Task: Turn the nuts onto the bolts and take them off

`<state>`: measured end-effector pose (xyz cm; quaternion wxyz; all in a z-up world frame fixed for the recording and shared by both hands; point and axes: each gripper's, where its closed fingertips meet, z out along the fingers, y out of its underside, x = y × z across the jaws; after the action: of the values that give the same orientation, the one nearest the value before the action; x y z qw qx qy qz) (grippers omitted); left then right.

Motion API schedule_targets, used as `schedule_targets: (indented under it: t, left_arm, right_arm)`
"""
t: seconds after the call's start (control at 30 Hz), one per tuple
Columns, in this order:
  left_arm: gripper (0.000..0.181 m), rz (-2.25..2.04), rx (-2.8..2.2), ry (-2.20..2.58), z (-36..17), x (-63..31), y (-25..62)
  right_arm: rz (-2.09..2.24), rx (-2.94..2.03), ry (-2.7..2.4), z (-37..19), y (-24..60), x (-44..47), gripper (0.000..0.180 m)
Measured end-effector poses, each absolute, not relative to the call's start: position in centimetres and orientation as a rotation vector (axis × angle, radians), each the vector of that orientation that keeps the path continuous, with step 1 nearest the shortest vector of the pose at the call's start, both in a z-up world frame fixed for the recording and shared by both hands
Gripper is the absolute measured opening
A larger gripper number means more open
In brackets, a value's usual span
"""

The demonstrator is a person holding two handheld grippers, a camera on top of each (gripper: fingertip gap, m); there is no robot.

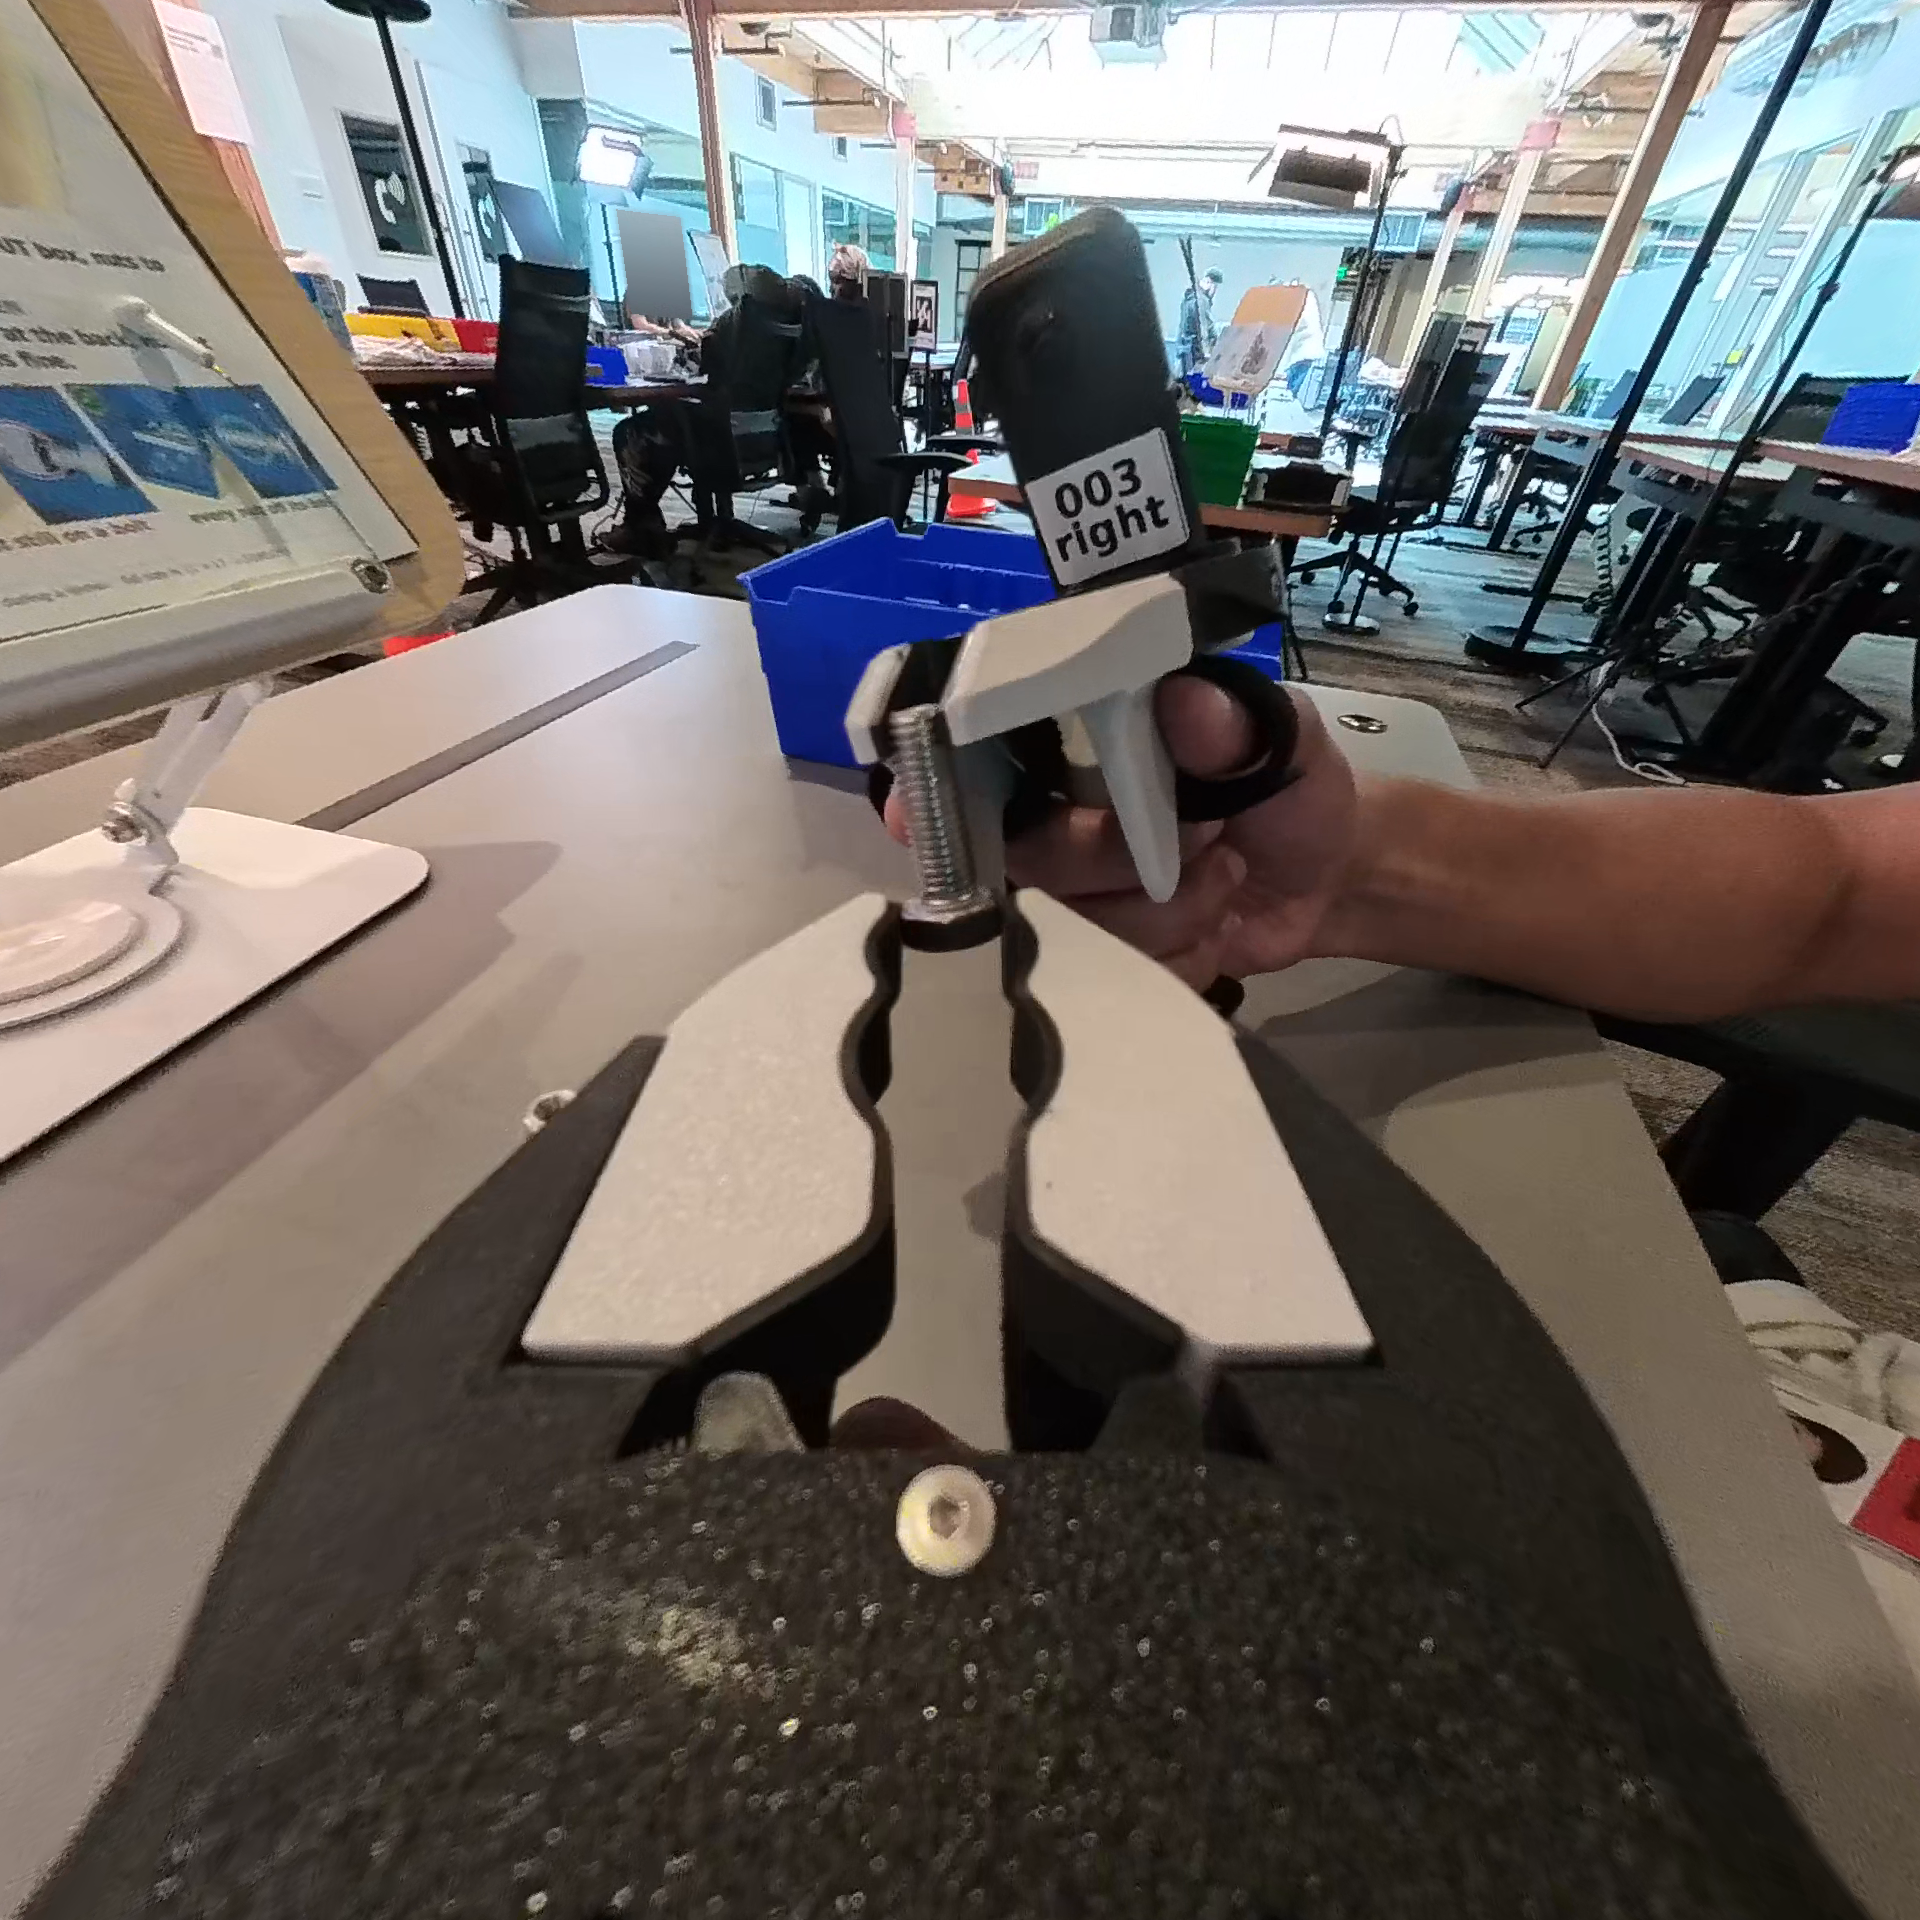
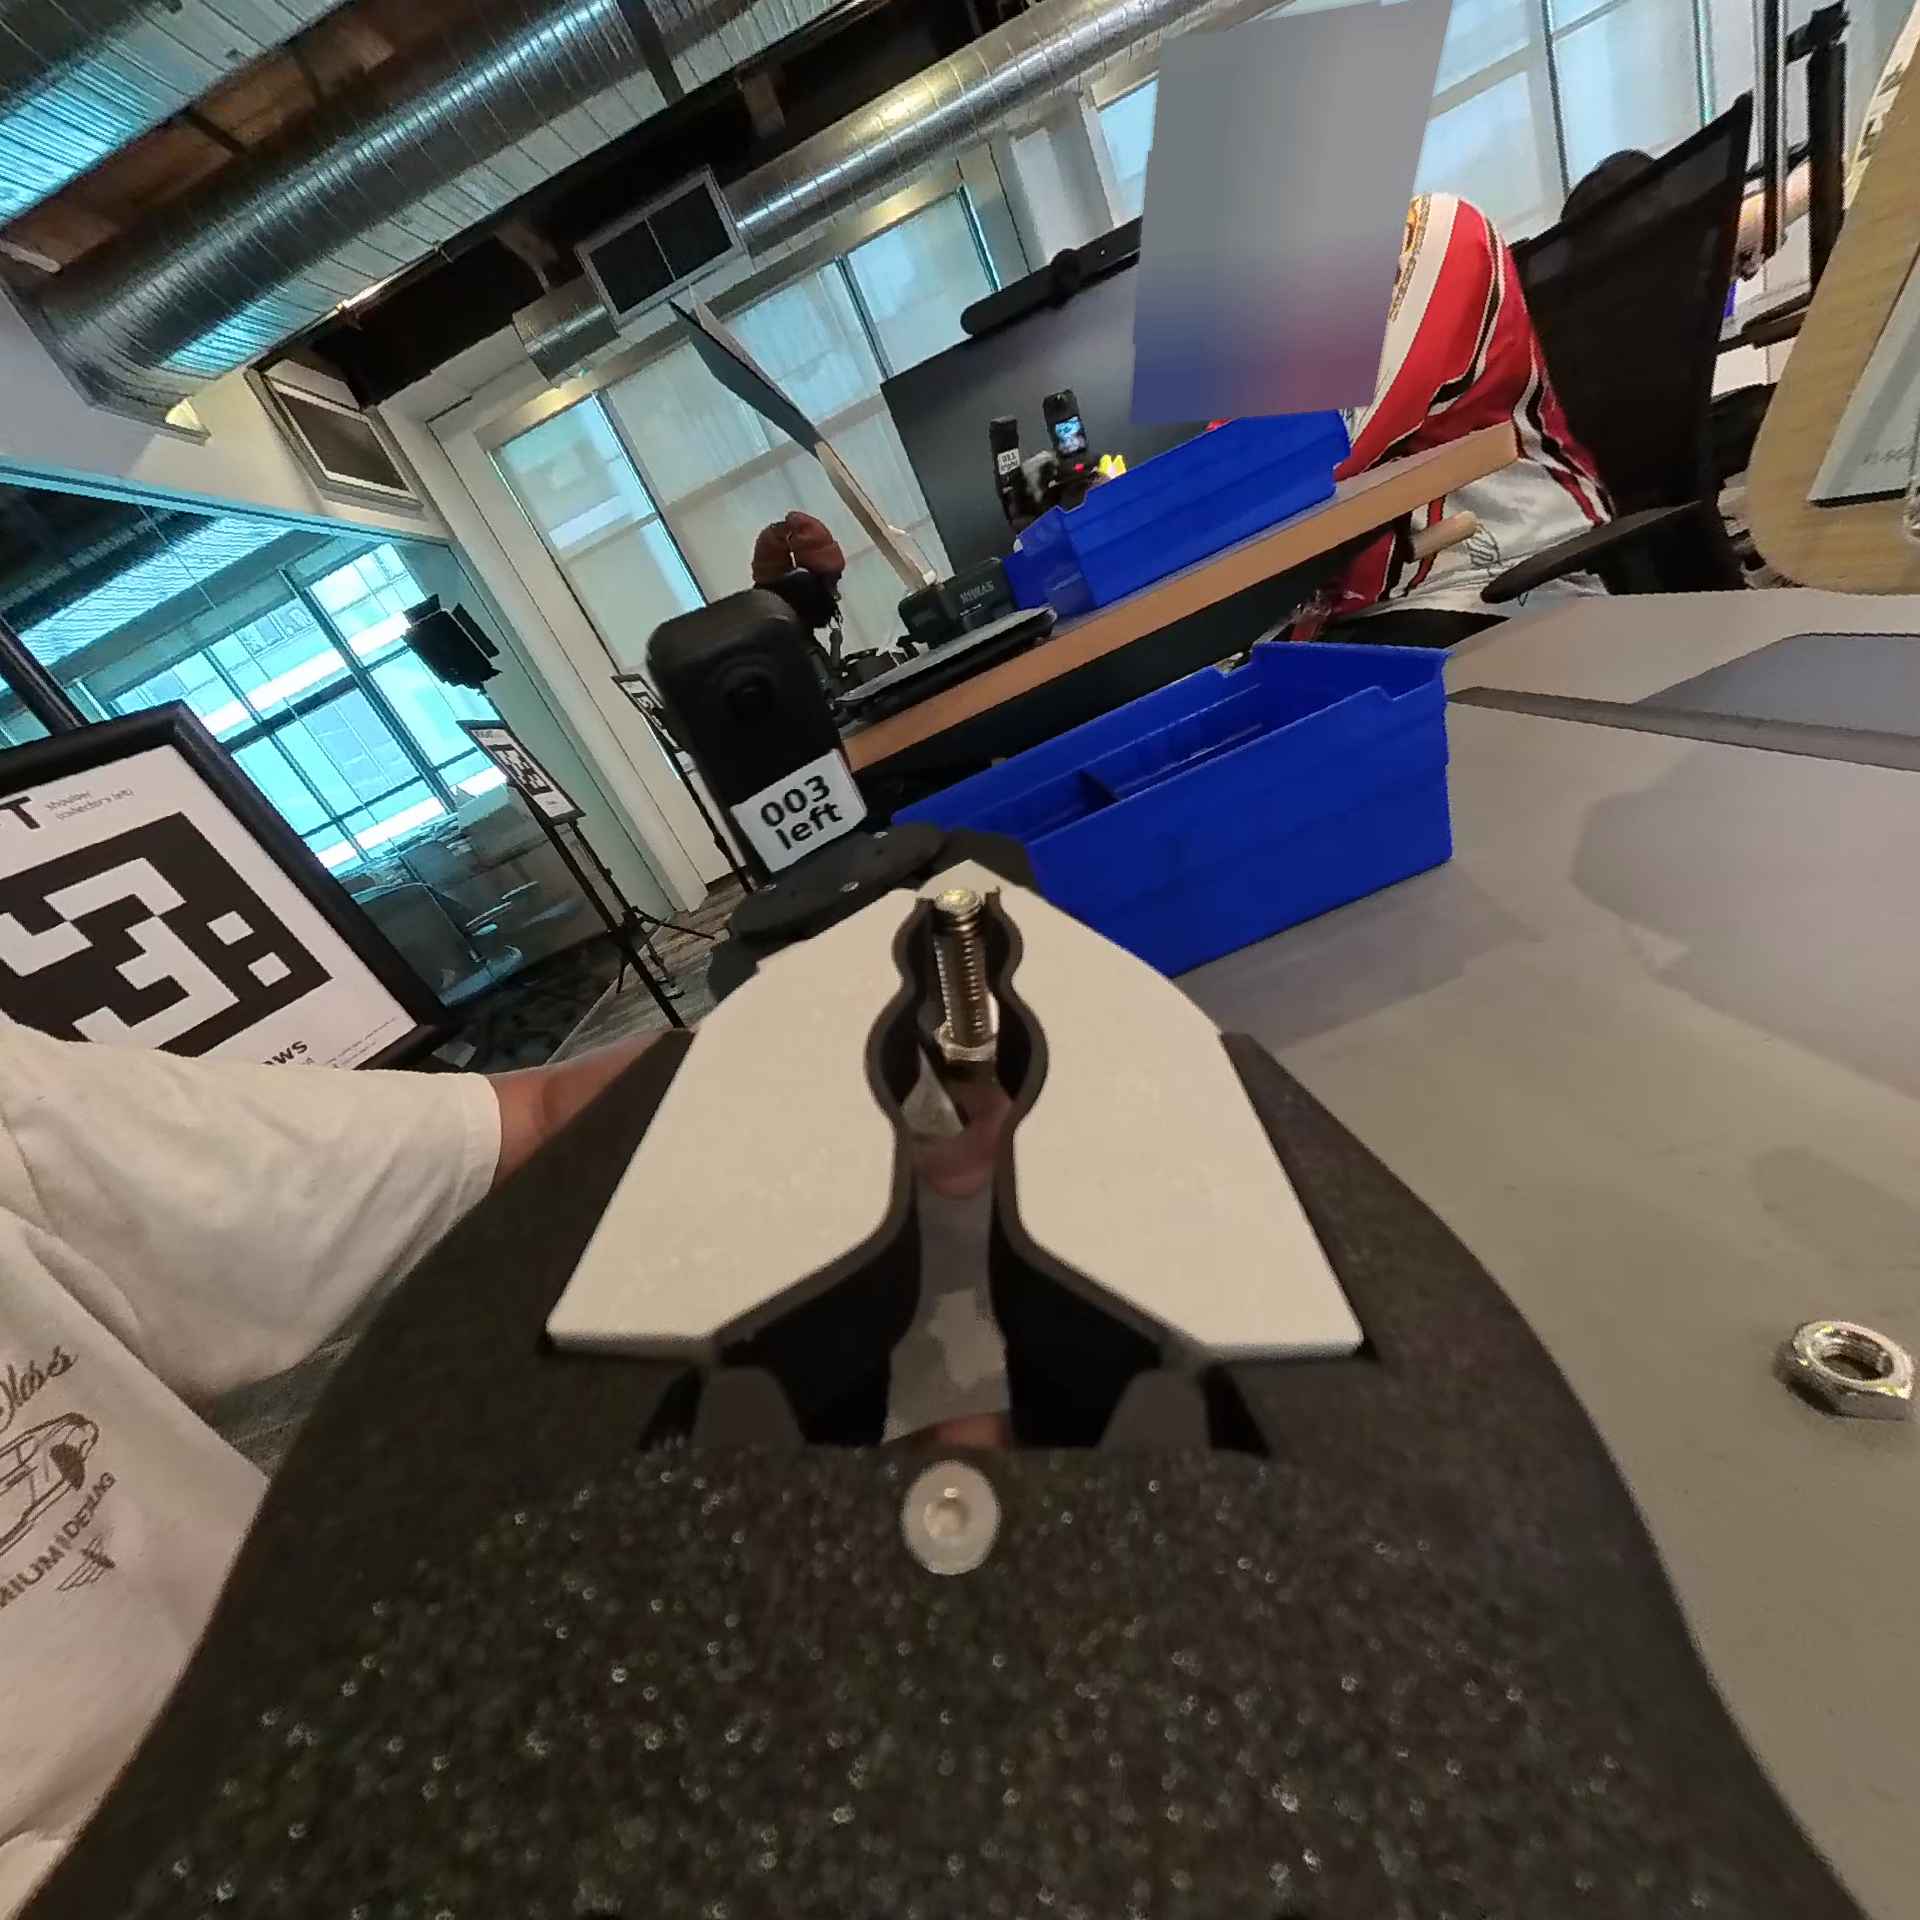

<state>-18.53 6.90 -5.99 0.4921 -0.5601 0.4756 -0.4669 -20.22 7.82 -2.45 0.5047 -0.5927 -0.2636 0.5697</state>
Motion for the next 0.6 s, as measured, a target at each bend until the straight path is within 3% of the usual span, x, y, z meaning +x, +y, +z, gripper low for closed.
schedule_targets:
  t: [0.6]
  left_arm:
    - [0.017,-1.327,-1.352,1.107,-5.10,-18.71,6.20]
  right_arm:
    - [1.381,-1.390,-0.653,-1.96,7.27,-20.02,0.009]
